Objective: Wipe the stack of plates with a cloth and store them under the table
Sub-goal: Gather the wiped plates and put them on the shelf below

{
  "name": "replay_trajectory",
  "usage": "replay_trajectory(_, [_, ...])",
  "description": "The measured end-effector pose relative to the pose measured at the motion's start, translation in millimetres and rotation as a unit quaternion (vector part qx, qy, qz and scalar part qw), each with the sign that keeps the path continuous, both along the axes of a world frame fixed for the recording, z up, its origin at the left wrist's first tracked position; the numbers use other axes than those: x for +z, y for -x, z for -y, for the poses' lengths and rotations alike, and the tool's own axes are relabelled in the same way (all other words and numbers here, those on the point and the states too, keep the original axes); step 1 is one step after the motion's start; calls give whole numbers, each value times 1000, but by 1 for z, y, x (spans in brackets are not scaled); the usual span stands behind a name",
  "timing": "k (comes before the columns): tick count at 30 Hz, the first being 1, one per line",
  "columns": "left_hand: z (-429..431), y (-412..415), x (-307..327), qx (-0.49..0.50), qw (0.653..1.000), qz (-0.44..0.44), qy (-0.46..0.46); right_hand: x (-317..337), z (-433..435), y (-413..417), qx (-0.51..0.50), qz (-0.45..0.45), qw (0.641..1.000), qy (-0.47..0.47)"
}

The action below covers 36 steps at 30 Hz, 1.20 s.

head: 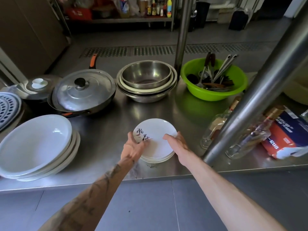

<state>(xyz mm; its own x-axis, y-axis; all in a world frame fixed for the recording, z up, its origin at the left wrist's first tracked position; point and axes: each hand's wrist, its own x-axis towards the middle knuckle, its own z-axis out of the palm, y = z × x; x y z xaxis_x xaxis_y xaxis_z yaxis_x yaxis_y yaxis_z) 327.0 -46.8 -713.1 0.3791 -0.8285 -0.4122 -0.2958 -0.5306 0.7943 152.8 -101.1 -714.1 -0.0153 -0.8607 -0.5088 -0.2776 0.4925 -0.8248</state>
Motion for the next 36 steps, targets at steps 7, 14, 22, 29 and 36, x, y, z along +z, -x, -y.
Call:
replay_trajectory(7, [-8, -7, 11, -42, 997, 70, 0, 15, -9, 9, 38, -29, 999, 9])
replay_trajectory(14, [-38, -11, 53, -122, 979, 157, 41, 65, -42, 20, 103, -88, 990, 45])
replay_trajectory(22, [-121, -4, 205, -167, 965, 200, 11, 225, -121, 39, 151, -123, 980, 31])
replay_trajectory(29, [-224, 9, 417, -195, 964, 180, -30, 426, -217, 56, 192, -121, 973, -49])
replay_trajectory(36, [-265, 10, 622, -192, 962, 186, -47, 620, -247, 46, 244, -132, 960, -41])
